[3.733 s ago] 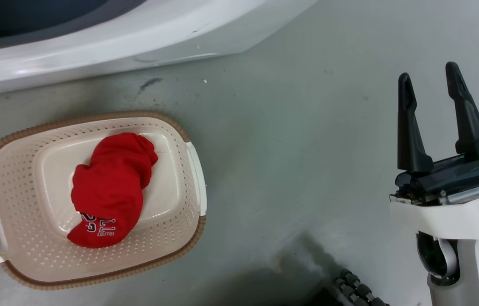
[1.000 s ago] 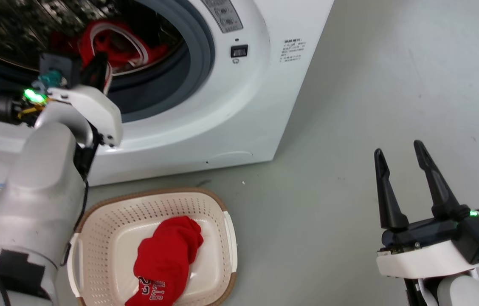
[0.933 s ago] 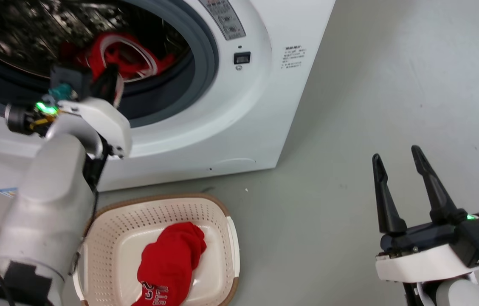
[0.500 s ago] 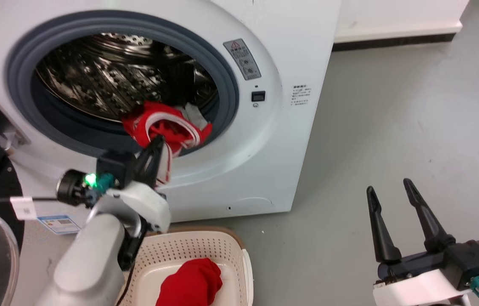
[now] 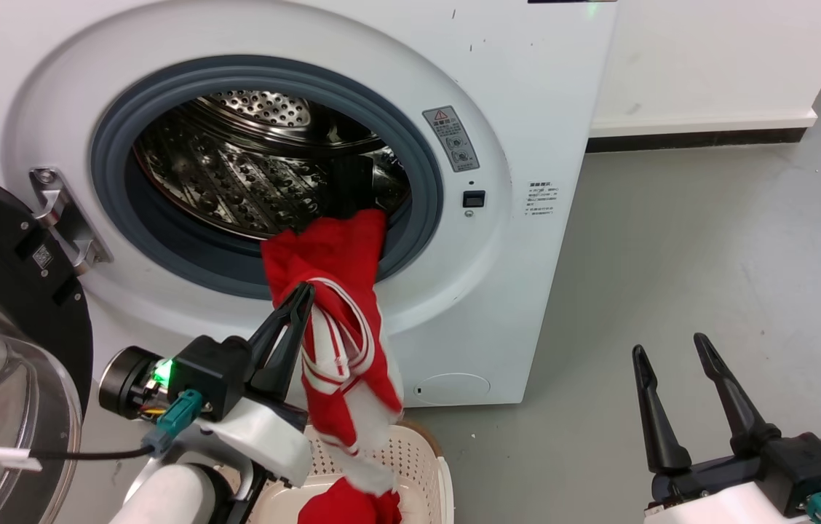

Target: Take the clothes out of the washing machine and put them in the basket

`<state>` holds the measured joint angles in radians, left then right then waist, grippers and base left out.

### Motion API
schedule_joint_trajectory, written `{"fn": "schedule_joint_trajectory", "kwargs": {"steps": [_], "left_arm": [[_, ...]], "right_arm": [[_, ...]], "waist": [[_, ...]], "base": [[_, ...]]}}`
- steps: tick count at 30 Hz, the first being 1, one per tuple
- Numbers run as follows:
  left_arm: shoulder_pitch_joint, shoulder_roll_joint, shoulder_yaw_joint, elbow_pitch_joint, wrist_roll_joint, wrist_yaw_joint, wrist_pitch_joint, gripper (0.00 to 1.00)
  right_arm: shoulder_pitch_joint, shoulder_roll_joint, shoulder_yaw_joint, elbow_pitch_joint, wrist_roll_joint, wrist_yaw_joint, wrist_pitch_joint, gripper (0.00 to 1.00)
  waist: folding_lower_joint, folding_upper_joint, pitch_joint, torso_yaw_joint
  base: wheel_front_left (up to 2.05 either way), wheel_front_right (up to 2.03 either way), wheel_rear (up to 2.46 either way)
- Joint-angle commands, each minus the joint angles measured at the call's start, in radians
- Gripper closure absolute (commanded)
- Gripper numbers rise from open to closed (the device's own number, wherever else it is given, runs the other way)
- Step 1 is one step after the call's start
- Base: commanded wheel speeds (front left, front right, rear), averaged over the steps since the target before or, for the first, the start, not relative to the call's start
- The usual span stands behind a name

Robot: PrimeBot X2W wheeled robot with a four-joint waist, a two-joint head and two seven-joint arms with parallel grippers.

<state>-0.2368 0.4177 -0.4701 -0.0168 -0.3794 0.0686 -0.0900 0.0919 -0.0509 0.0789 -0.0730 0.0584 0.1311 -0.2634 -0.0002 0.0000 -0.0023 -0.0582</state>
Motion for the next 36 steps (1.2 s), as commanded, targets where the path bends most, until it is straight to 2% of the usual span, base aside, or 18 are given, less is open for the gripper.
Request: {"fn": "schedule_joint_trajectory", "kwargs": {"steps": [1, 8, 15, 23, 36], "left_arm": [[0.027, 0.014, 0.001, -0.059, 0.009, 0.015, 0.018, 1.0], [0.094, 0.047, -0.002, -0.207, 0.011, 0.052, 0.069, 1.0], [0.153, 0.045, -0.011, -0.176, -0.015, 0.054, 0.058, 1.0], [0.158, 0.002, -0.033, -0.002, -0.049, 0.022, -0.008, 1.0], [0.026, -0.064, -0.043, 0.391, -0.052, -0.047, -0.137, 1.0]], "right_arm": [[0.013, 0.001, -0.004, -0.001, 0.001, -0.001, -0.002, 0.0], [0.009, 0.001, -0.008, -0.001, 0.009, -0.001, -0.002, 0.0], [0.0, 0.001, -0.003, 0.002, 0.008, -0.001, -0.002, 0.0], [-0.046, 0.001, -0.004, -0.006, -0.007, -0.001, -0.002, 0.0], [-0.111, 0.001, -0.011, -0.017, -0.002, -0.001, -0.002, 0.0]], "waist": [[0.0002, 0.0, -0.004, 0.01], [0.0002, 0.0, -0.003, 0.024], [0.0002, 0.0, 0.019, 0.021], [0.0002, 0.0, 0.093, -0.005], [0.0002, 0.0, 0.219, -0.054]], "base": [[0.0, 0.0, 0.0], [0.0, 0.0, 0.0], [0.0, 0.0, 0.0], [0.0, 0.0, 0.0], [0.0, 0.0, 0.0]]}}
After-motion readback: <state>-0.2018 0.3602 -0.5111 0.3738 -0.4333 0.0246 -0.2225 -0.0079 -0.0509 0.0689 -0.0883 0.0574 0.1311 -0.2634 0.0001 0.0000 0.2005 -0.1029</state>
